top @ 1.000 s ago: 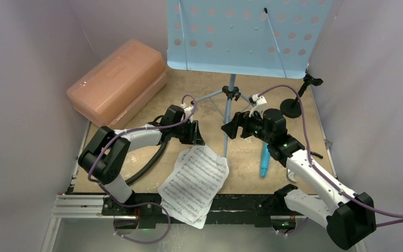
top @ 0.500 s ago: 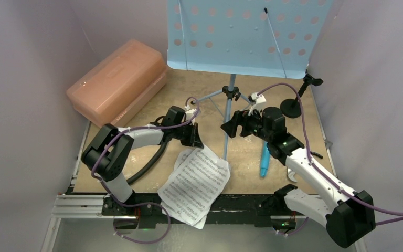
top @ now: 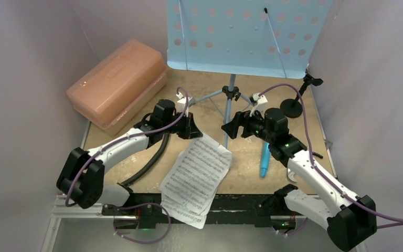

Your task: Set up the instrument practice props

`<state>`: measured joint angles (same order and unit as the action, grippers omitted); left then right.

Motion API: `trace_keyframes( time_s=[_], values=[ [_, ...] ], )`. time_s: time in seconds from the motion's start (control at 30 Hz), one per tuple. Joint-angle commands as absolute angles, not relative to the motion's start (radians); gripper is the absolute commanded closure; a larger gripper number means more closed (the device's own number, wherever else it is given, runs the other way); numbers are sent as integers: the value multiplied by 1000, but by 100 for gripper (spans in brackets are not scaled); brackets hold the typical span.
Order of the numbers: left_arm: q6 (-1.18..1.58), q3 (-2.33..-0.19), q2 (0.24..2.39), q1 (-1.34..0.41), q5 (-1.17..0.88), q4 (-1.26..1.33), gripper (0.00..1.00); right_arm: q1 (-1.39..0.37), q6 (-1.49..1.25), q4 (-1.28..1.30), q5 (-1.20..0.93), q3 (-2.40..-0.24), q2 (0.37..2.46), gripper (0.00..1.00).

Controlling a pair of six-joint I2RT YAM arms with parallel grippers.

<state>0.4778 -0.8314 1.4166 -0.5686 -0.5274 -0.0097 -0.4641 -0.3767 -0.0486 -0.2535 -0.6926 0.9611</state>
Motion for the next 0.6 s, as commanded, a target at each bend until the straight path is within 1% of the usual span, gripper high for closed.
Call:
trace_keyframes(
  time_s=[0.0,0.27,0.57],
  values=[
    [459,-863,1324,-563,-493,-57,100,-466,-355,-60,-294,-726,924,11],
    [504,-875,1166,-561,-407,-54,100,-466,-326,-93,-338,-717,874,10],
    [487,-866,1025,-561,-387,68,100,-467,-275,-146,-381,-697,797,10]
  ],
)
